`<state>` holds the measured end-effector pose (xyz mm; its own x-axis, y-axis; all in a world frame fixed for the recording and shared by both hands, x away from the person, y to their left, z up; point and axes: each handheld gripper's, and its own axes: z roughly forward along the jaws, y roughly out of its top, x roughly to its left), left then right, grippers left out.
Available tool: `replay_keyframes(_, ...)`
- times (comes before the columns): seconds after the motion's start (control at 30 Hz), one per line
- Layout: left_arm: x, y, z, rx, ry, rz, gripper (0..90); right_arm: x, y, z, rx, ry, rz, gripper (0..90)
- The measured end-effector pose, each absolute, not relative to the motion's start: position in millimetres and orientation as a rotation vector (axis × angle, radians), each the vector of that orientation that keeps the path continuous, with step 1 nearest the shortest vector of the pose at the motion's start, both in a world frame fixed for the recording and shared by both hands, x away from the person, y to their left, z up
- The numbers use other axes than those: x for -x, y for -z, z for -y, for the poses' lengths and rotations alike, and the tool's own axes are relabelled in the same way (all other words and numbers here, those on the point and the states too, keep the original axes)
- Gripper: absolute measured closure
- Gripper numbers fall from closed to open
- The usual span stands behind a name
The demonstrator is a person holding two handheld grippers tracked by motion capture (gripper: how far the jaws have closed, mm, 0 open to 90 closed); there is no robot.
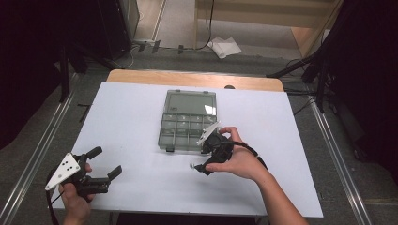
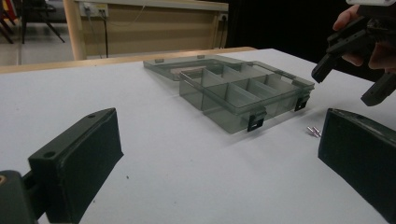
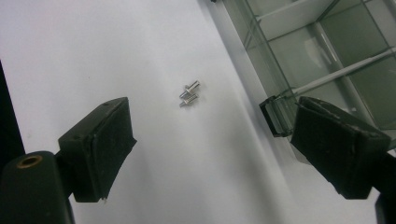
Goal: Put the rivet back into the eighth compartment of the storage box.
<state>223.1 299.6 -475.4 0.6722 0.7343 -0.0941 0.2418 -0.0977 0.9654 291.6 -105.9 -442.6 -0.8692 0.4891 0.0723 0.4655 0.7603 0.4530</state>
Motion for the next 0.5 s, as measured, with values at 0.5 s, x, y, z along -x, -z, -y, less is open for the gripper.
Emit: replay_keyframes(0.5, -223.2, 475.7, -300.1, -1.658, -0.497, -0.809, 0.0, -284.1, 451.6, 93.3, -0.759, -0.71, -2.938, 17.6)
